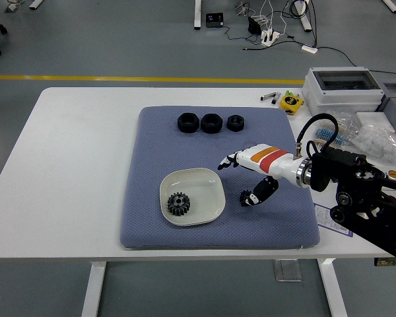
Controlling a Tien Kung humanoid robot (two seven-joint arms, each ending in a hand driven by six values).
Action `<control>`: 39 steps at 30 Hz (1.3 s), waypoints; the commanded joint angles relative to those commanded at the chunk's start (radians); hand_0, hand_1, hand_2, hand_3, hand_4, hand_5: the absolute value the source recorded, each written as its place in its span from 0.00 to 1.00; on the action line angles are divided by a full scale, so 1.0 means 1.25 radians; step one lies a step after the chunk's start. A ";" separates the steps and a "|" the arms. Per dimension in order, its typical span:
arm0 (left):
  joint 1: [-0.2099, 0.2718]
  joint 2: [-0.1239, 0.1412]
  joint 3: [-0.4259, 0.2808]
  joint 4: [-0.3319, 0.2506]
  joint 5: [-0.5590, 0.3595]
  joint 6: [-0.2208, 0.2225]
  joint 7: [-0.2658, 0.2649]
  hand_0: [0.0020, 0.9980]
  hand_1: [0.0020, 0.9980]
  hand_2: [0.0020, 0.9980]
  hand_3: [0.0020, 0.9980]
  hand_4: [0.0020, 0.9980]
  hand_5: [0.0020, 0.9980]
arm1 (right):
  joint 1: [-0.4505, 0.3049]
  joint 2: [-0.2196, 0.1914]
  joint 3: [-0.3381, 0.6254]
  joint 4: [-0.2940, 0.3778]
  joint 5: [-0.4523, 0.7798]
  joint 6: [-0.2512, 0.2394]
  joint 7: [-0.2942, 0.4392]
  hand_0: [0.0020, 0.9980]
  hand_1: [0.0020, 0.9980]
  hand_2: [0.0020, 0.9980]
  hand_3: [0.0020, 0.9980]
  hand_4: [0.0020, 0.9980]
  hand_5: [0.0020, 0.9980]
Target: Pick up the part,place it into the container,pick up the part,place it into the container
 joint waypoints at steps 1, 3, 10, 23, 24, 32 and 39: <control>0.000 -0.001 0.002 0.000 -0.003 0.000 0.000 0.71 0.62 0.64 0.56 0.61 0.68 | -0.006 0.003 0.000 -0.014 0.000 -0.007 0.005 0.66 0.68 0.75 0.78 0.93 0.11; -0.001 -0.002 0.005 0.000 -0.008 0.000 -0.001 0.71 0.62 0.64 0.56 0.61 0.68 | -0.012 0.008 0.001 -0.030 -0.003 -0.016 0.012 0.66 0.68 0.75 0.78 0.93 0.11; 0.000 -0.003 0.014 0.000 -0.018 -0.001 -0.002 0.71 0.62 0.63 0.56 0.61 0.68 | -0.020 0.019 -0.014 -0.069 -0.013 -0.027 0.027 0.63 0.67 0.74 0.77 0.90 0.09; 0.000 -0.005 0.016 0.000 -0.020 -0.001 -0.001 0.71 0.62 0.64 0.56 0.61 0.68 | -0.023 0.039 -0.043 -0.107 -0.008 -0.044 0.048 0.59 0.62 0.70 0.71 0.85 0.07; 0.000 -0.005 0.016 0.000 -0.020 -0.001 -0.001 0.71 0.62 0.64 0.56 0.61 0.68 | -0.024 0.039 -0.044 -0.109 -0.008 -0.045 0.049 0.59 0.62 0.70 0.71 0.85 0.07; 0.000 -0.005 0.018 0.000 -0.020 -0.002 -0.001 0.71 0.63 0.64 0.56 0.61 0.68 | -0.023 0.045 -0.046 -0.127 -0.001 -0.043 0.045 0.44 0.47 0.51 0.48 0.60 0.00; 0.000 -0.005 0.020 0.000 -0.022 -0.002 -0.001 0.71 0.63 0.64 0.56 0.61 0.68 | -0.024 0.044 -0.049 -0.137 0.000 -0.043 0.045 0.40 0.44 0.49 0.46 0.58 0.00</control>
